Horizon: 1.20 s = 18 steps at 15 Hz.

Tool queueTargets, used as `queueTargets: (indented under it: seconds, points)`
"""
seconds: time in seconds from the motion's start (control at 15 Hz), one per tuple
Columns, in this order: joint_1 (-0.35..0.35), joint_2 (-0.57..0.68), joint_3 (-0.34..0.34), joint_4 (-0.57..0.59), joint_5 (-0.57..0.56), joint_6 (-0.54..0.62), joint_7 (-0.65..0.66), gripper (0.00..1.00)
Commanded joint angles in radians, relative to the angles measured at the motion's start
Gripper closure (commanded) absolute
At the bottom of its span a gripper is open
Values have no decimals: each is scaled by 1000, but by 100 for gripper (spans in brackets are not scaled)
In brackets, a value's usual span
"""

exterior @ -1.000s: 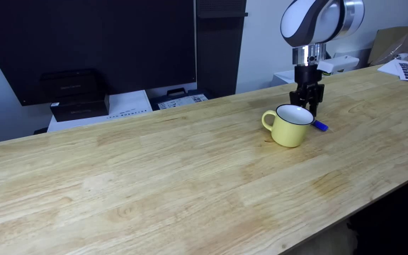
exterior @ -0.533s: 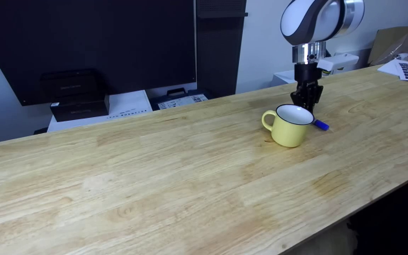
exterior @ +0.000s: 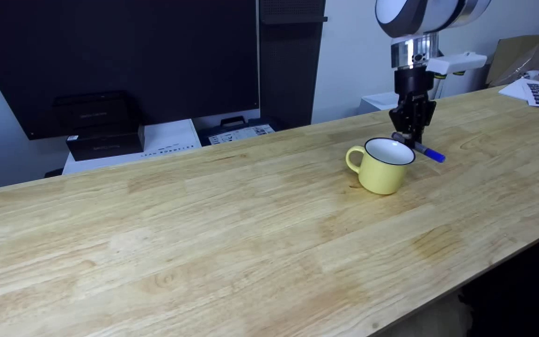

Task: Put the marker in the cup

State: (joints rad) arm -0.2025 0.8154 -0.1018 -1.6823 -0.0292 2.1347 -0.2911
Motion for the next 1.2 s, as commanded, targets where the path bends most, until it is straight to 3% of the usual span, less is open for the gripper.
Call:
queueTargets:
  seconds: [0.0,0.27,0.53,0.73,1.13]
  points:
    - [41,-213,-19,-191,-31,-33,111,95]
    - [77,-387,-17,-313,-40,-126,188,95]
    - [97,-458,14,-318,-23,-326,165,95]
    - [103,-424,40,-253,-5,-440,129,95]
    - [94,-276,68,-50,21,-548,80,95]
